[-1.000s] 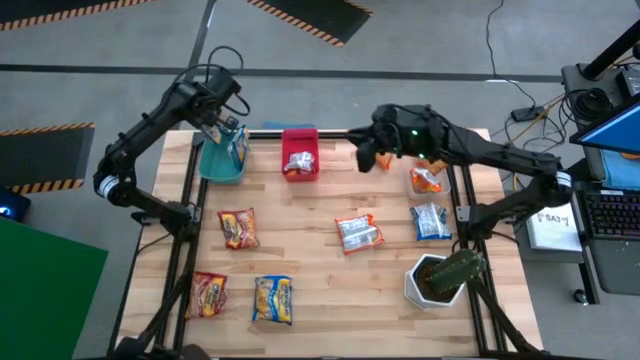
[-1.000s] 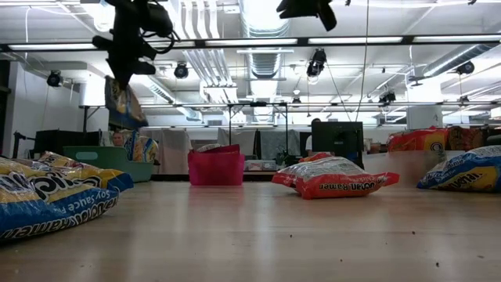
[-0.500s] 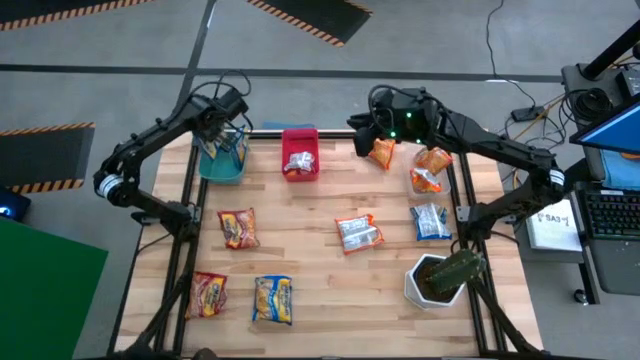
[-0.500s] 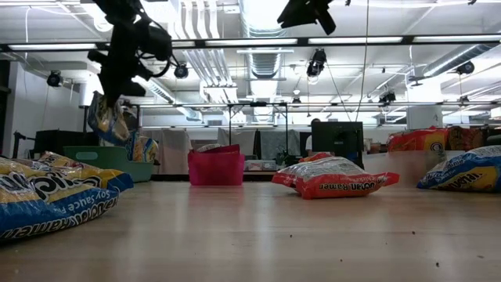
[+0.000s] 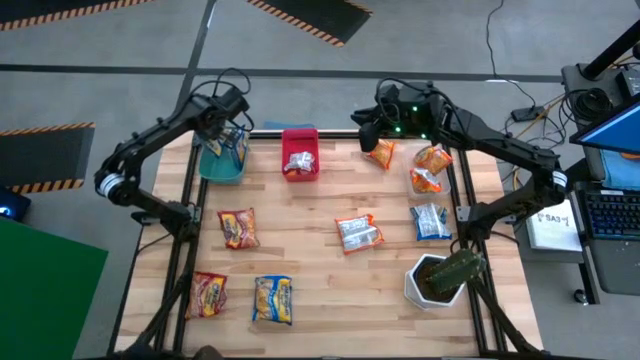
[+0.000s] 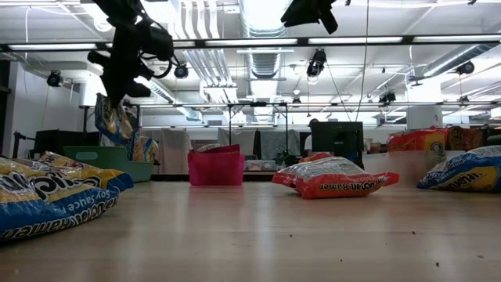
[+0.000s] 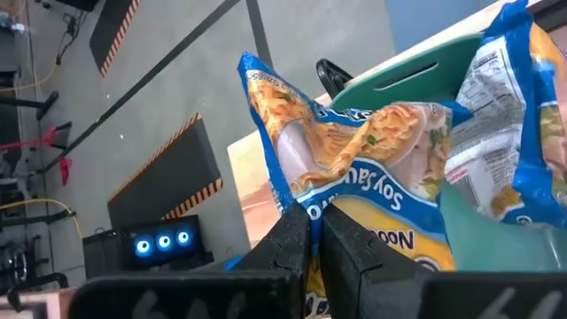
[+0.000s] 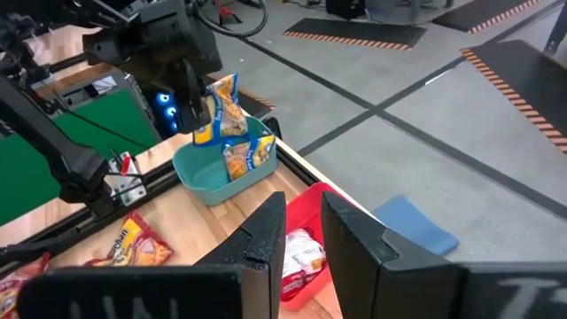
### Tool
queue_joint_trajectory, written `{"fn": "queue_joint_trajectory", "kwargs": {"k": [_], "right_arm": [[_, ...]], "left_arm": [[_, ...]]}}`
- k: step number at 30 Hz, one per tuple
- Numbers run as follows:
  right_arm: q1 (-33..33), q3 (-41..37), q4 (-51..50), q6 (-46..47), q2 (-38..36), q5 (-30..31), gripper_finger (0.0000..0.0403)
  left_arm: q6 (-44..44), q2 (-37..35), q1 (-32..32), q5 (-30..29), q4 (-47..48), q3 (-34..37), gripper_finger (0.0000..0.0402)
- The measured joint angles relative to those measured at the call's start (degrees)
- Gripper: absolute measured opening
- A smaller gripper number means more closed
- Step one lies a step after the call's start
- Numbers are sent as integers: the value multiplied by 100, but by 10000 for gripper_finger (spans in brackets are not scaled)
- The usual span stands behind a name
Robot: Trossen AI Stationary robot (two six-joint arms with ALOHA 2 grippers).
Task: Sort Maruchan noodles
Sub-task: Put the blue noodle pack into the green bin
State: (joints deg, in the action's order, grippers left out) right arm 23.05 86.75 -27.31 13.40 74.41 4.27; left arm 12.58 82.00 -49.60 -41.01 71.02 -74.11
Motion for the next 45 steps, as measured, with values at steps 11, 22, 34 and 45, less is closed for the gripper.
{"fn": "queue_joint_trajectory", "kwargs": {"k": [11,22,34,45], "right_arm": [[0,-6,-75,-68,2,0,63],[0,-12,-258,-143,2,2,63],[0,-14,-249,-148,2,4,63],[-2,-14,-292,-93,2,-173,63]], "left_arm": [[629,356,7,503,-4,0,0],[531,537,-2,67,133,0,0],[338,1067,-69,-616,-333,0,0],[256,1879,-70,-855,-59,-2,9]]}}
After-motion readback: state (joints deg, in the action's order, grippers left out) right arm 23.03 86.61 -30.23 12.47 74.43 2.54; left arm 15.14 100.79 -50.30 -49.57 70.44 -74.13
